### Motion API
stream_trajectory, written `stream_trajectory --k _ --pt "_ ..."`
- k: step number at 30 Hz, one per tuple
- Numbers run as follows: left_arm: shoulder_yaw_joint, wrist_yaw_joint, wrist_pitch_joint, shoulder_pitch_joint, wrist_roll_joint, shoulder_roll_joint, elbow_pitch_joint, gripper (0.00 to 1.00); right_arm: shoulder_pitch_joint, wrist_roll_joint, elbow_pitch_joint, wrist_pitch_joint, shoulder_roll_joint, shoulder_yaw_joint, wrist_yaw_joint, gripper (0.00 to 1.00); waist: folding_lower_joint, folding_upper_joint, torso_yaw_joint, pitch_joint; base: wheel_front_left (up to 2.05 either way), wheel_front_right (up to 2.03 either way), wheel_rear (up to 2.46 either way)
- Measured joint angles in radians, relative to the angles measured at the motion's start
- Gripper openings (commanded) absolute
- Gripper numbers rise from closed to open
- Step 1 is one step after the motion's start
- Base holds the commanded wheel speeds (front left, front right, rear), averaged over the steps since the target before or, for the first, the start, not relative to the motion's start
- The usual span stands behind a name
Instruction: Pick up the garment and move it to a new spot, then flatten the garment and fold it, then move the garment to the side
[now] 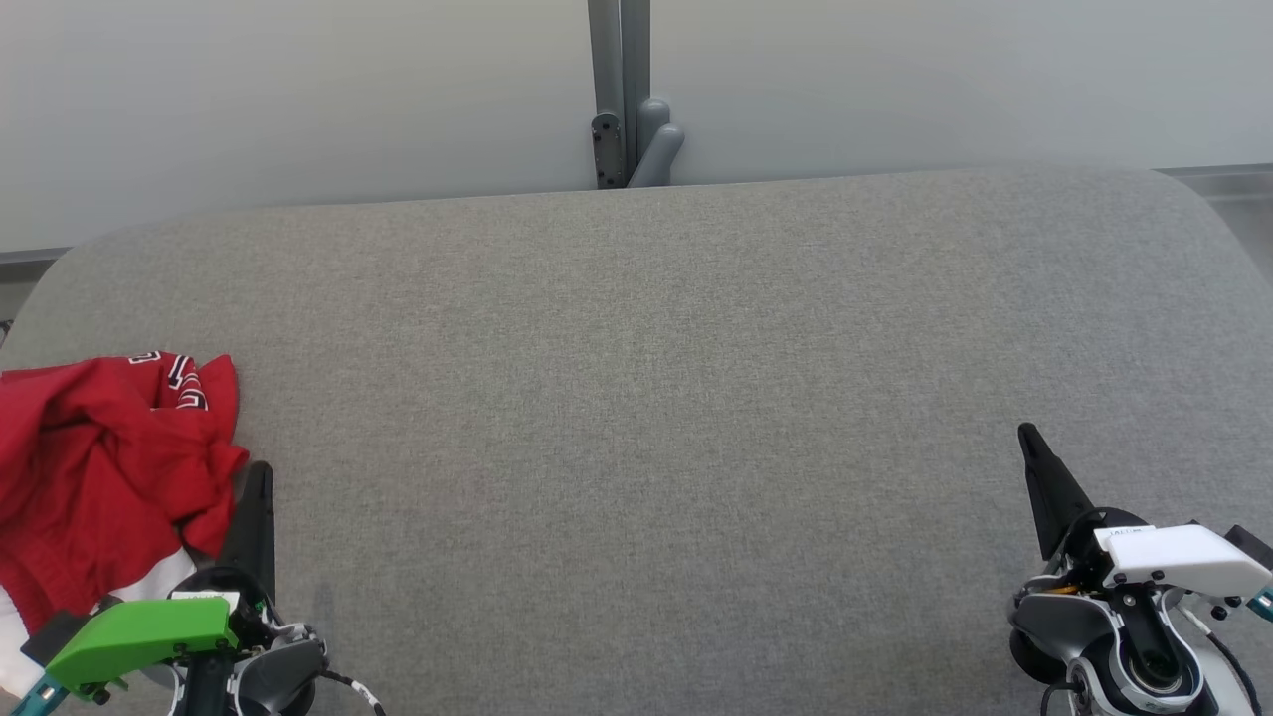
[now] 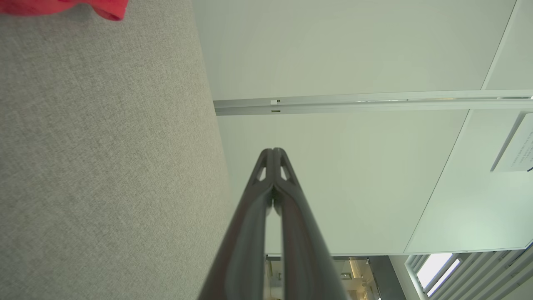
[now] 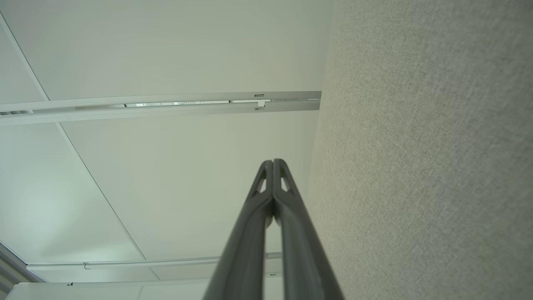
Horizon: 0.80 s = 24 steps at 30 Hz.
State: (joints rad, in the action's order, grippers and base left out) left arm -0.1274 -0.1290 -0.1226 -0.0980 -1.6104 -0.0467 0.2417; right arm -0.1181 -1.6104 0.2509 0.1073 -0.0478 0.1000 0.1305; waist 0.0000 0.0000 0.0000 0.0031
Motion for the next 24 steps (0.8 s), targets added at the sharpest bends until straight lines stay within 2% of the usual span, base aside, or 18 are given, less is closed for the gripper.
stream_trajectory --k 24 --pt "0.000 0.000 0.000 0.000 0.000 0.000 0.000 0.00 0.000 0.000 0.000 0.000 0.000 0.000 0.000 0.00 0.0000 0.0000 0.000 0.000 0.00 0.00 0.00"
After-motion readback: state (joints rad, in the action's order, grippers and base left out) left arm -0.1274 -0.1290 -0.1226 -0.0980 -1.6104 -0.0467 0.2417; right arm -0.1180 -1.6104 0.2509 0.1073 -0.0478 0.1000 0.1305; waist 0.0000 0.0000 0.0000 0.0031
